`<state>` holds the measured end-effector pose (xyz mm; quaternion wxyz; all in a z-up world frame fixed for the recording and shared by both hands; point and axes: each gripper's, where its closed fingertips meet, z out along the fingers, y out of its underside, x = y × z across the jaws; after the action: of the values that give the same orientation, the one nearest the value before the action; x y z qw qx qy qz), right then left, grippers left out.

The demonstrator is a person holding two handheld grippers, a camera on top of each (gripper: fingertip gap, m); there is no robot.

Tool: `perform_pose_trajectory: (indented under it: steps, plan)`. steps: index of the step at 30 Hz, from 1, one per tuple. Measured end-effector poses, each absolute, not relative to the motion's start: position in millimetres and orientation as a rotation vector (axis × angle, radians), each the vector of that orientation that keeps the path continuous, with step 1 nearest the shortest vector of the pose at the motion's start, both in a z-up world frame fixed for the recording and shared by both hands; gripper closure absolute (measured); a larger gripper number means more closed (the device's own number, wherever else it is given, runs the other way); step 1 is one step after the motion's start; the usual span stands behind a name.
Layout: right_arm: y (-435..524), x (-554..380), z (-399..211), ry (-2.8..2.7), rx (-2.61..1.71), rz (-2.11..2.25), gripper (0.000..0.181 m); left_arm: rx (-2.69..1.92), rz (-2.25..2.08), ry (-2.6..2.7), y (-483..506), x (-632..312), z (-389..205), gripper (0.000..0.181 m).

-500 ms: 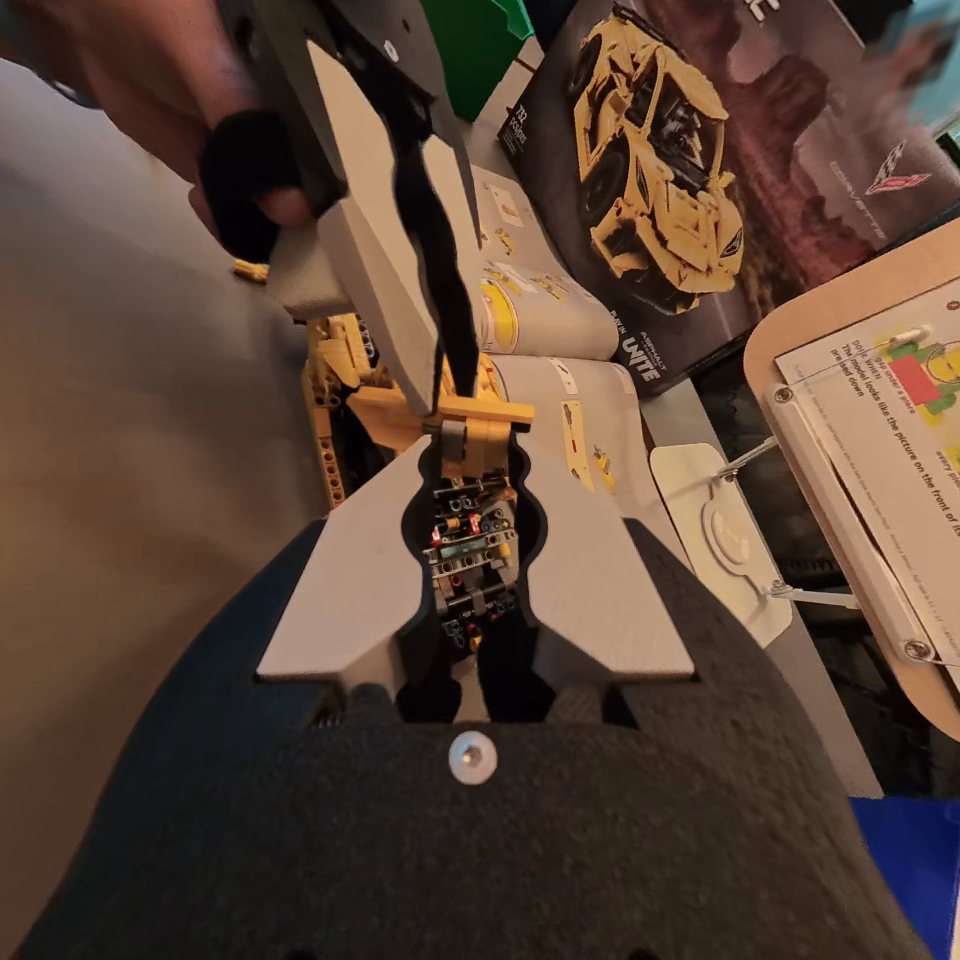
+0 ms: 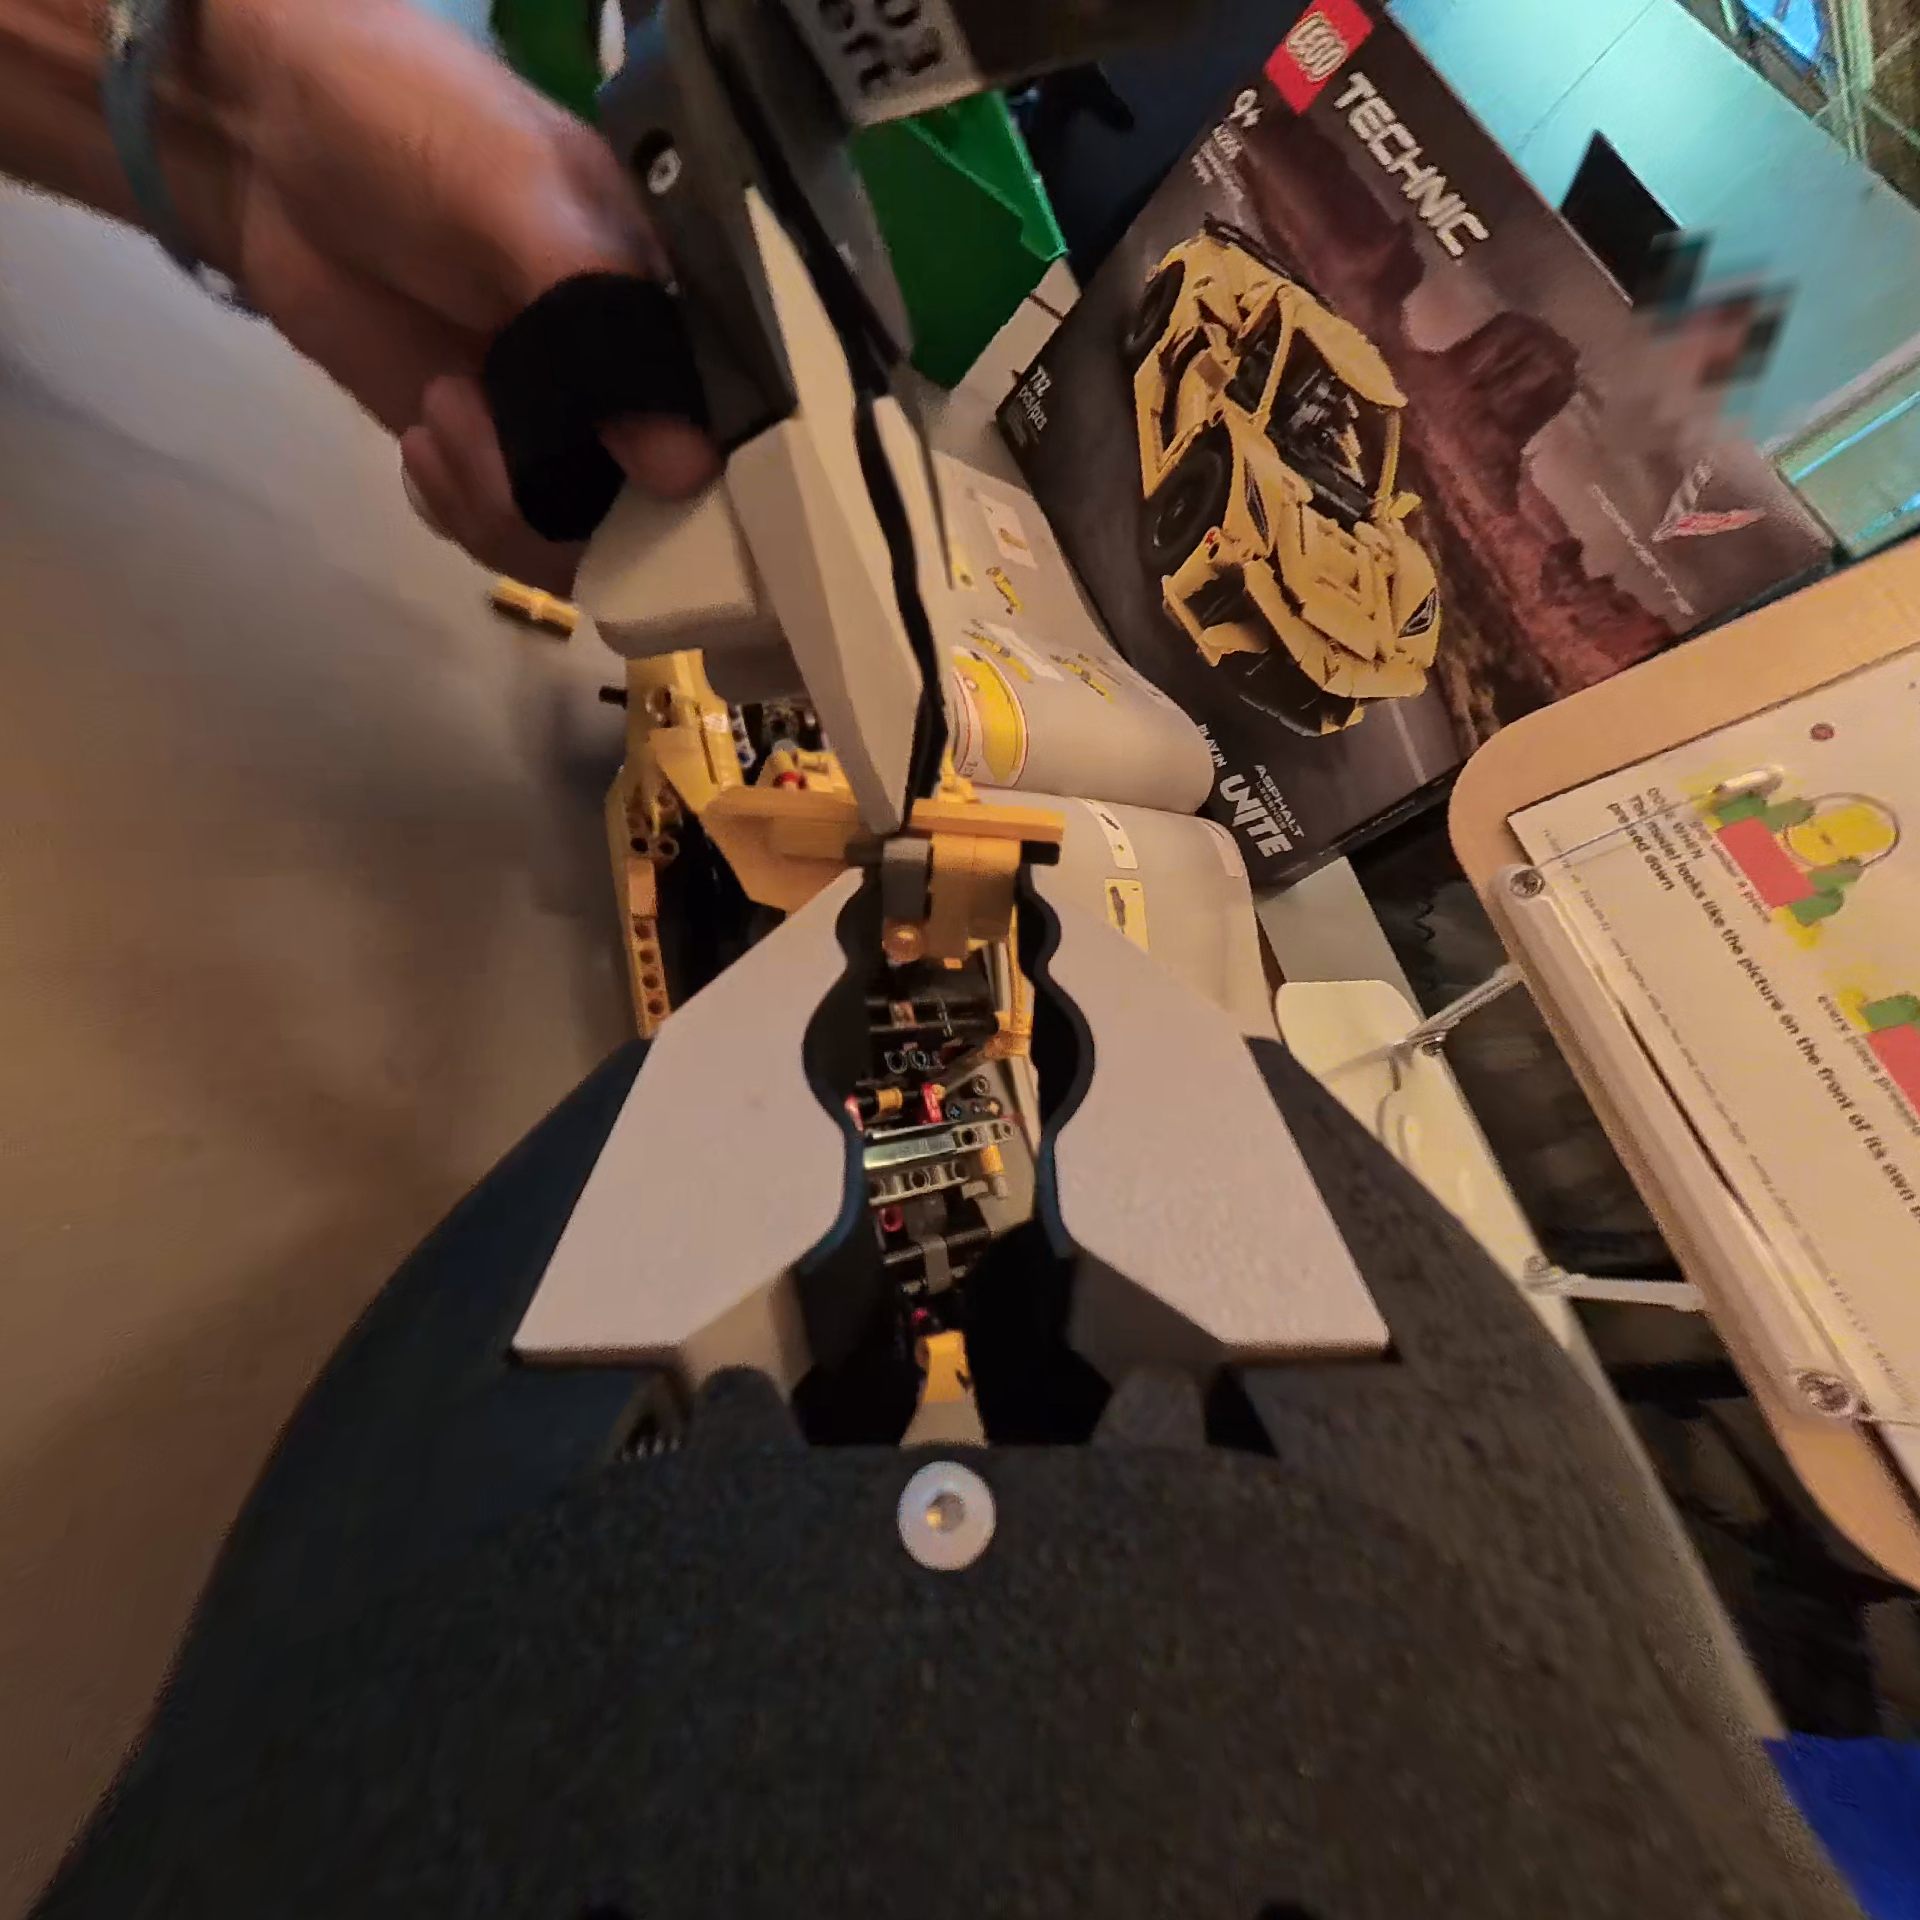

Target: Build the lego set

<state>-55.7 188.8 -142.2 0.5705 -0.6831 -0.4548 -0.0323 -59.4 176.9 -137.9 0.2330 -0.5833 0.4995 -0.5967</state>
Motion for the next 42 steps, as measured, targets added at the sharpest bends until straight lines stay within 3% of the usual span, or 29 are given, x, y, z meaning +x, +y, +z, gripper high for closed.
perform_pose_trajectory:
  steps: [6,11,13,16,25,29,32,33,34,42]
  plan:
    - [193,-47,-113,-0.781,-1.596,0.177,0.149,-1.566,-1.741,1.160,197,-62,-117,0.171]
    - [204,-66,-126,-0.524,-1.803,0.596,0.114,-1.493,-1.783,0.960,218,-70,-96,0.172]
    - [210,-78,-126,-0.422,-1.813,0.699,0.122,-1.478,-1.772,0.915,221,-71,-93,0.172]
    - [216,-79,-121,-0.312,-1.796,0.717,0.152,-1.476,-1.743,0.880,222,-69,-94,0.172]
    - [216,-75,-126,-0.336,-1.830,0.664,0.156,-1.468,-1.701,0.937,218,-66,-97,0.170]
    - [204,-77,-129,-0.454,-1.864,0.753,0.157,-1.406,-1.692,1.046,220,-77,-86,0.151]
    - [187,-78,-143,-0.612,-1.949,0.837,0.158,-1.405,-1.620,1.102,241,-98,-81,0.150]
    - [180,-79,-152,-0.686,-1.998,0.845,0.159,-1.408,-1.603,1.082,250,-105,-78,0.151]
    - [174,-79,-161,-0.774,-2.035,0.813,0.180,-1.414,-1.591,1.056,259,-111,-77,0.151]
    - [141,-94,-250,-1.212,-2.351,0.580,0.181,-1.440,-1.589,0.835,305,-137,-67,0.151]
